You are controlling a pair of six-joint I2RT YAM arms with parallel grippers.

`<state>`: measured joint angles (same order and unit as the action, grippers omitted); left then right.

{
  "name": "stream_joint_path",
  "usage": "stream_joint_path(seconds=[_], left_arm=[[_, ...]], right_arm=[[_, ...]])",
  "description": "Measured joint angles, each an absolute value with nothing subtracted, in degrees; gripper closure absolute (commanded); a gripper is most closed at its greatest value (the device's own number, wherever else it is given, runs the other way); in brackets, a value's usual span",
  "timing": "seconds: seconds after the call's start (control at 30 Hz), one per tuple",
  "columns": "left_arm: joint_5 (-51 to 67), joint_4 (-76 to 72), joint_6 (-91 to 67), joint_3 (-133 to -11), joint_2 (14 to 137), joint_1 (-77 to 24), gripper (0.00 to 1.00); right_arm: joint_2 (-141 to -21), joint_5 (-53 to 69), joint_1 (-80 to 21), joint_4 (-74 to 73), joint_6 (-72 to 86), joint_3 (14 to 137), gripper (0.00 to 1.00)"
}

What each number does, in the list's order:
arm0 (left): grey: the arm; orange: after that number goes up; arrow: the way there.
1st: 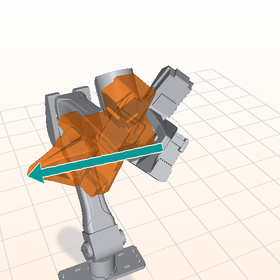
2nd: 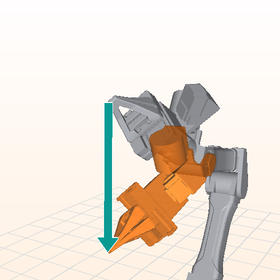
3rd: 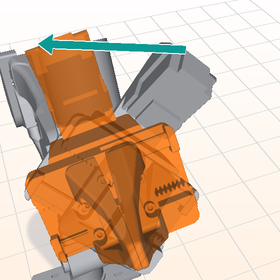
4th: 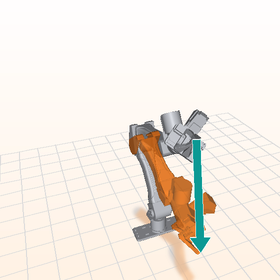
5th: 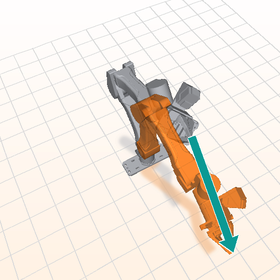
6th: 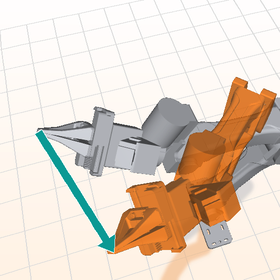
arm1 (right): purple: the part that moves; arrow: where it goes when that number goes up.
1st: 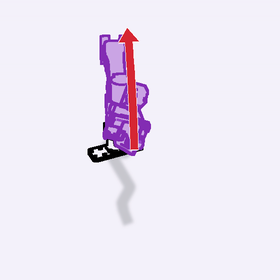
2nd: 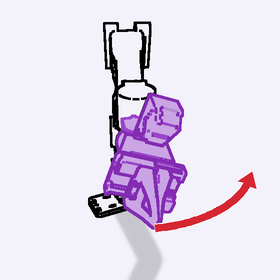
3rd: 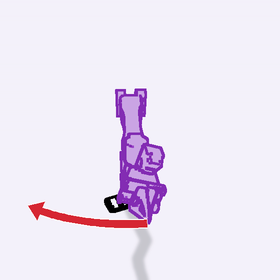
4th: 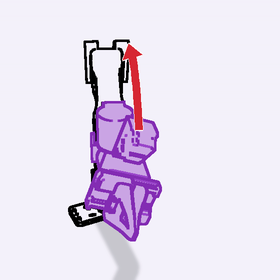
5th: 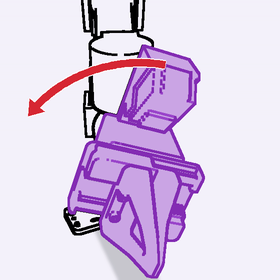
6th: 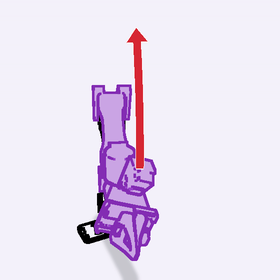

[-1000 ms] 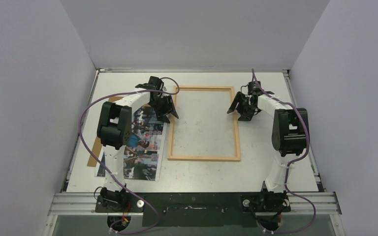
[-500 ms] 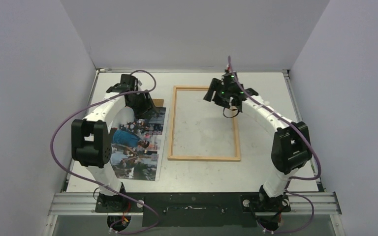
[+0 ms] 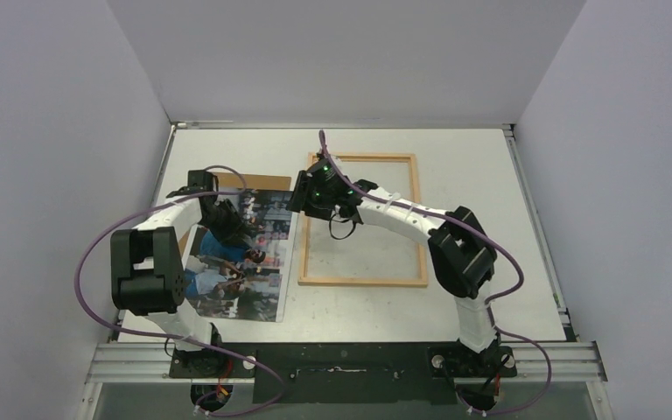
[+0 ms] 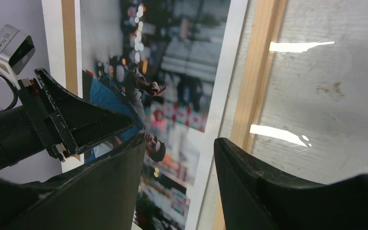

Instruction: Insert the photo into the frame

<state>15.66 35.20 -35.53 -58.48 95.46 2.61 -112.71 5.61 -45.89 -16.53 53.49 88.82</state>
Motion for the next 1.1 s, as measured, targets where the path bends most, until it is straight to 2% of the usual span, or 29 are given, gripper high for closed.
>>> stream_joint_path(seconds=[0.43,1.1], left_arm=[[15.2,33.6,-35.2,-54.2,95.0,5.7,0.67],[19.8,32.7,-33.8,-53.7,96.5,7.5,0.67]], right_arm=[[-127.1,4.9,-51.4,-24.9,59.5,102.3,0.43],[-130.8,5.5,-50.7,-30.0,63.9,104.2,0.38]])
